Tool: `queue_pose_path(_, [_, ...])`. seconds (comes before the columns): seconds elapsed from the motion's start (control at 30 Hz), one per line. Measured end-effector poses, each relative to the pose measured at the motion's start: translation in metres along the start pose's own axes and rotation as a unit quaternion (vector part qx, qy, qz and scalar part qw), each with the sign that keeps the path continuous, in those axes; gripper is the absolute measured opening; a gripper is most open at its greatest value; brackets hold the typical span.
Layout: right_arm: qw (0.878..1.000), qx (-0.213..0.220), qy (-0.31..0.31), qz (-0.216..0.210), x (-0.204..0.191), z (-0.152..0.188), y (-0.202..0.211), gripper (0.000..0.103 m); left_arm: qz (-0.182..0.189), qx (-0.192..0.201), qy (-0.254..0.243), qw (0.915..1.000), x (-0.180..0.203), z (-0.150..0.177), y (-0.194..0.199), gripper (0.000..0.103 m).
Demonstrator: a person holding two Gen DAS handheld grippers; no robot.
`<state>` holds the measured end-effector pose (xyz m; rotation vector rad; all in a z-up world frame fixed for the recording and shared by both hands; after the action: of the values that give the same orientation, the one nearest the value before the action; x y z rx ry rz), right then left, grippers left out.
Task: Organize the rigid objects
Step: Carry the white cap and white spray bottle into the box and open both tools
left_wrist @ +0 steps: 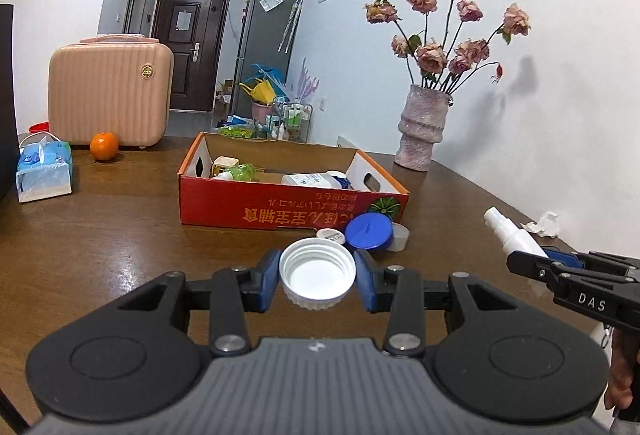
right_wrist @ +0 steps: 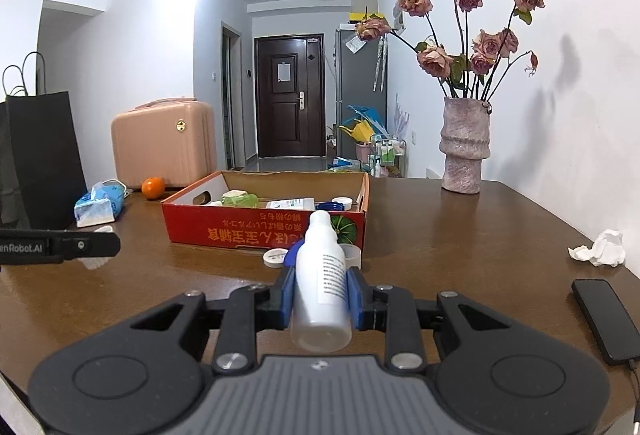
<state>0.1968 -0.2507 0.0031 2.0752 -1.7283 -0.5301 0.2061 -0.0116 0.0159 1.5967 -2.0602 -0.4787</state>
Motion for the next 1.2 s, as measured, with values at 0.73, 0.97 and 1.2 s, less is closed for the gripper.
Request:
queue_pose_path(0.73, [0.991,-0.093,0.093,-0.004,0.004,-0.131,-0.224,0.027,-0.022,-0.069,-0.030,0.9969,-0.054,-0.163,-0.238,0.040])
queue_pose_path(0.97, [0.980,-0.154,0.126,0.025,0.005,-0.139,-0.298,0.027,-0.032,-0.129,-0.016,0.9910,-0.072,-0.182,-0.317,0.041])
queue_pose_path(1.2, [0.979,-0.152,0.133,0.028,0.008,-0.136,-0.315,0.036,-0.035,-0.135,-0.036,0.9895,-0.072,-0.172,-0.321,0.070])
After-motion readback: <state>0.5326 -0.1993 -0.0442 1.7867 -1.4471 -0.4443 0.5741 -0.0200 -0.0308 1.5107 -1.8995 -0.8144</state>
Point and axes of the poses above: each gripper's, at about its wrist camera, not at the fingertips, and y roughly against the way its jaws point, x to its right, z to its underside, the point moved 5 cm from there along -y, roughly the way its jaws point, and after that the axes turned 10 degrees about -x, right-handed, at the moved point
